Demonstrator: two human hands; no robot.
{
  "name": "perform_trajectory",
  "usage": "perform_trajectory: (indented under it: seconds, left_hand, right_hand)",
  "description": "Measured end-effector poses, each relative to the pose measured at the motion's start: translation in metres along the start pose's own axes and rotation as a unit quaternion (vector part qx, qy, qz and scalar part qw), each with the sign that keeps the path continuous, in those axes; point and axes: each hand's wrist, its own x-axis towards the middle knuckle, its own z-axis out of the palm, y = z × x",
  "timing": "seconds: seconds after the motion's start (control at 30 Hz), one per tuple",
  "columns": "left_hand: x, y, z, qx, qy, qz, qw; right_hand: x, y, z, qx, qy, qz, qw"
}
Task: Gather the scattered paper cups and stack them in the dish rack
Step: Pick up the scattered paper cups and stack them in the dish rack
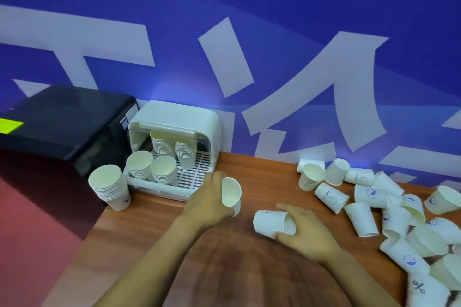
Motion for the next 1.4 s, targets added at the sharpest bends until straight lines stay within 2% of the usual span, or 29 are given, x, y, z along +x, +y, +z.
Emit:
perform_trajectory:
  seconds: [0.23, 0.47, 0.77, 1.07, 1.23, 1.4]
  left_hand:
    - [0.004, -0.09, -0.071, 0.015, 0.014, 0.003, 1.0]
    - [-0.001, -0.154, -0.111, 0.01, -0.036, 0.007, 0.999]
    - [0.023, -0.185, -0.162, -0.051, 0.019, -0.011, 0.998]
    - [0.051, -0.197, -0.185, 0.029, 0.075, -0.041, 0.996]
    - [0.065, -0.21, -0.175, 0.055, 0.068, -0.068, 0.994]
    - [0.077, -0.214, -0.164, 0.07, 0.057, -0.07, 0.994]
  right_hand:
    - [0.041, -0.114, 0.034, -0.013, 0.022, -0.014, 1.0]
    - [0.062, -0.187, 0.076, 0.022, 0.041, 0.005, 0.999]
    - [0.093, -0.217, 0.082, 0.075, 0.067, -0.002, 0.995]
    - [0.145, -0.253, 0.09, 0.087, 0.121, -0.047, 0.988]
    - [0.16, -0.267, 0.104, 0.09, 0.18, -0.053, 0.978]
    - [0.171, -0.267, 0.117, 0.043, 0.233, -0.06, 0.97]
